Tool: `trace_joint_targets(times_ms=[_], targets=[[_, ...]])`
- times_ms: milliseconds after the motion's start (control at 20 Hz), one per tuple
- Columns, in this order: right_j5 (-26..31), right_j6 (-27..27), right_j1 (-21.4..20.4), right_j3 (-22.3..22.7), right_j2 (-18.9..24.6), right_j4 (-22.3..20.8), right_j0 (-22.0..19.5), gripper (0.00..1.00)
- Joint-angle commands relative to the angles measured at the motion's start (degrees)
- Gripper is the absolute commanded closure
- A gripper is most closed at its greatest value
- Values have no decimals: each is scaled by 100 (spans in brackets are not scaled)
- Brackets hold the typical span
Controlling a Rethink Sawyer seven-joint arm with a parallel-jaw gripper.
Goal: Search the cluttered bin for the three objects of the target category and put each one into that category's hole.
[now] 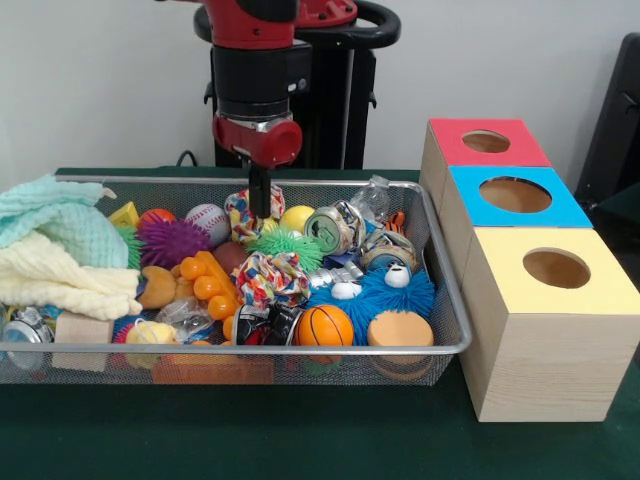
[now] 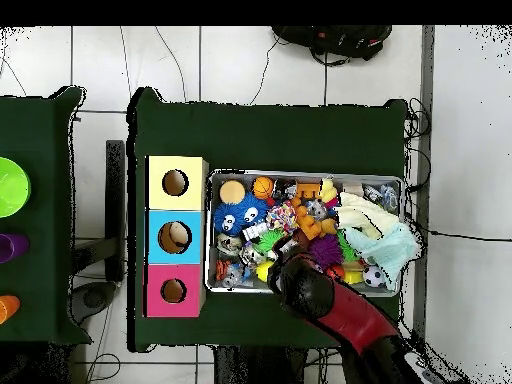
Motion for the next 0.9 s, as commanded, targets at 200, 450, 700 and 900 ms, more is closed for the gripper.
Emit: trace_joint_targets(times_ms=[200,450,700,900], targets=[[24,612,-259,-219,1100,-229,-1164,100],[239,333,-716,-212,1373,-491,-1914,100],[599,83,-706,-442,1436,-574,-2281,100],[428,106,-536,-535,1478,-680,-2393,100]])
